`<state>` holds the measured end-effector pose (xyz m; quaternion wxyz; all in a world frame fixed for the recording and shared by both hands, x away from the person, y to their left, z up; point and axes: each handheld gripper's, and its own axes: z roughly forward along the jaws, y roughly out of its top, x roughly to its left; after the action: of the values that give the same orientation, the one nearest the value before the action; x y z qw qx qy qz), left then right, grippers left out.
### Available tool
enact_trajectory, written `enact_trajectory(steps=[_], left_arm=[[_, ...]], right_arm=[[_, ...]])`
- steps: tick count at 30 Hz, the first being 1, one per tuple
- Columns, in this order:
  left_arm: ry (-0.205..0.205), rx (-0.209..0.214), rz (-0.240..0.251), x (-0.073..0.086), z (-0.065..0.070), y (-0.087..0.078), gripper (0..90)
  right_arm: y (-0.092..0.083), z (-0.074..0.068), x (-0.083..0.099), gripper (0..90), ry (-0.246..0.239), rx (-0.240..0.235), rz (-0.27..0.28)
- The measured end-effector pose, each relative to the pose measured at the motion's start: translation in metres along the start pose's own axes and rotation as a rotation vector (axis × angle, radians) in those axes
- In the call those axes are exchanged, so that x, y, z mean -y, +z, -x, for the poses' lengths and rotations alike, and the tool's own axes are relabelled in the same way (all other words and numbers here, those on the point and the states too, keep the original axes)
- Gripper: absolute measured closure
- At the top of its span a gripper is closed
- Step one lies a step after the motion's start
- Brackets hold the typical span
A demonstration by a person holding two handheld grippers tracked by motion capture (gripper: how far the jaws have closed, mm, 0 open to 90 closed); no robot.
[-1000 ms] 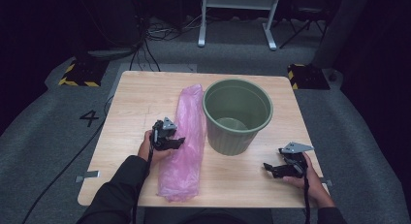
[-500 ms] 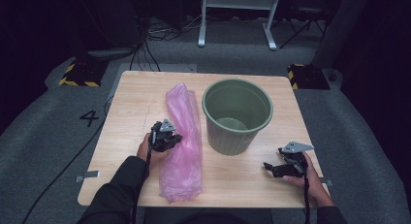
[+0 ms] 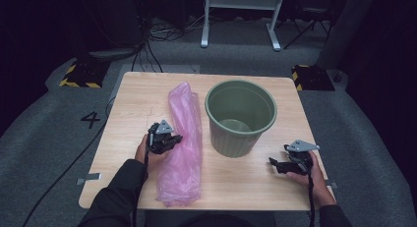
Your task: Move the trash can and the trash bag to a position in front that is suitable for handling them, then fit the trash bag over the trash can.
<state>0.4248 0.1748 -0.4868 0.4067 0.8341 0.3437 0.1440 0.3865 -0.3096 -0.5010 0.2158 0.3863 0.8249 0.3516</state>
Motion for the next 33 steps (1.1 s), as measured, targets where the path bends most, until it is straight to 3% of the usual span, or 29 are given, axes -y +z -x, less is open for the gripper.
enact_trajectory(steps=[11, 33], left_arm=[[0.033, 0.016, 0.051, -0.004, 0.005, -0.015, 88.6], [0.064, 0.022, 0.136, -0.013, 0.013, -0.034, 88.7]], right_arm=[[0.003, 0.007, 0.0, 17.2, 0.064, 0.009, -0.017], [0.004, 0.01, 0.0, 16.9, 0.103, -0.002, -0.023]])
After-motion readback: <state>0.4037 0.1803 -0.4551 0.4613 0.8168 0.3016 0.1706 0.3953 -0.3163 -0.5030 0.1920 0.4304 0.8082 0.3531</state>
